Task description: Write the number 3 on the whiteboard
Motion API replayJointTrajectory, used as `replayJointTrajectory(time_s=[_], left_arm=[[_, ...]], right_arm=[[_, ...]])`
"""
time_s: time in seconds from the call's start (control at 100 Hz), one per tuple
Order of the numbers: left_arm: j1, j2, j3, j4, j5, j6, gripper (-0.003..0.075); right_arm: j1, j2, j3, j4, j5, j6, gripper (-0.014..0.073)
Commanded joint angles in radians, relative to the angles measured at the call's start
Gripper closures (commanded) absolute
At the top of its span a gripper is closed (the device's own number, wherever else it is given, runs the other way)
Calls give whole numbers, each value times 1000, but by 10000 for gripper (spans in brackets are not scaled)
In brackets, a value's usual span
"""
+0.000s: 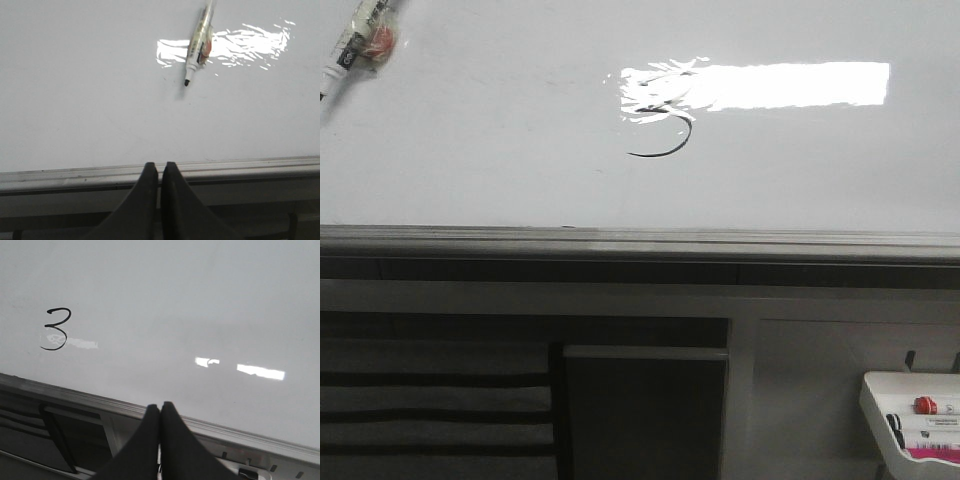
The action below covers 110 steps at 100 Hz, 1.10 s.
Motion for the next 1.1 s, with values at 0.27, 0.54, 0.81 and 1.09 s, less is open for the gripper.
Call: replayJointTrajectory(time_s=[0.27, 0.54, 0.81, 1.09], left_arm=[[-7, -31, 4, 471, -96, -457, 739], [-7, -31, 4, 531, -96, -531, 739], [-7, -31, 4, 531, -96, -531, 739], [-7, -31, 4, 531, -96, -531, 739]], right_arm=[[-5, 10, -22, -35, -66, 2, 673], [-5, 10, -22, -35, -66, 2, 673], [-5, 10, -22, -35, -66, 2, 673], [-5, 10, -22, -37, -66, 2, 673]])
